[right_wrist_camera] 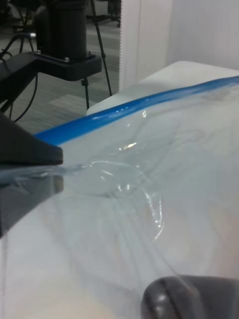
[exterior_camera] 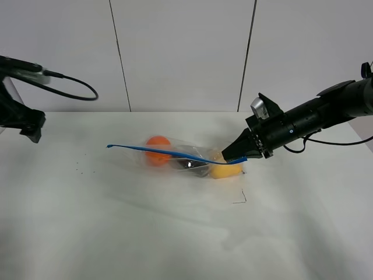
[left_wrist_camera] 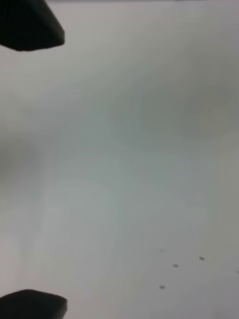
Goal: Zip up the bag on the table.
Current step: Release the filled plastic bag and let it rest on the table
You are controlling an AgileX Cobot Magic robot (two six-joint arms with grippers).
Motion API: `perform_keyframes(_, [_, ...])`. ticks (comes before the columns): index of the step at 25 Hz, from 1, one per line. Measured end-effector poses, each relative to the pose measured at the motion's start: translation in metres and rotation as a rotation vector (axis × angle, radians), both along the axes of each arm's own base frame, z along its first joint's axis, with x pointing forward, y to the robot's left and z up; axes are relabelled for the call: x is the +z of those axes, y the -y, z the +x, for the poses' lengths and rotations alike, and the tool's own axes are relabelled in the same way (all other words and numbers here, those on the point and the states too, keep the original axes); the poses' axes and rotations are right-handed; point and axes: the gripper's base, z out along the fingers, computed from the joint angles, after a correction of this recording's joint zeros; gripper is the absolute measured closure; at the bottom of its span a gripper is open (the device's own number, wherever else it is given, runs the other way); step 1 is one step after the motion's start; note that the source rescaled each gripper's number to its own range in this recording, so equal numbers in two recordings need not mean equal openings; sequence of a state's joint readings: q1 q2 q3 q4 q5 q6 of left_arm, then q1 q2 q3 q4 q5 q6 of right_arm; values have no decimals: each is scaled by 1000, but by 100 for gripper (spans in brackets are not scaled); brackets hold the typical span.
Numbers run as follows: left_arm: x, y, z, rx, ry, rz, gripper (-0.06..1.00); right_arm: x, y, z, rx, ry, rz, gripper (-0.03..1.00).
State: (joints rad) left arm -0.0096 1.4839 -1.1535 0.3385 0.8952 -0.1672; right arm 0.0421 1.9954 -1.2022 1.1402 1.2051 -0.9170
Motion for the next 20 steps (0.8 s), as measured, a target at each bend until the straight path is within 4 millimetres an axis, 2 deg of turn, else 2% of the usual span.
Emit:
perform_keyframes(2, [8, -13, -10, 45, 14, -101, -6, 0, 0, 0, 3, 5, 0, 97])
perform_keyframes(5, [17, -27, -21, 33, 8, -141, -6, 0, 0, 0, 5, 7, 0, 97])
perform_keyframes(10, [23, -26, -30, -17, 6, -139, -6, 0, 0, 0, 7, 7, -2, 97])
perform_keyframes(15, [16, -23, -38, -15, -18, -162, -6, 0, 0, 0, 9, 8, -5, 97])
perform_keyframes(20, [0, -19, -60, -21, 5, -163, -6, 0, 0, 0, 12, 11, -5, 97])
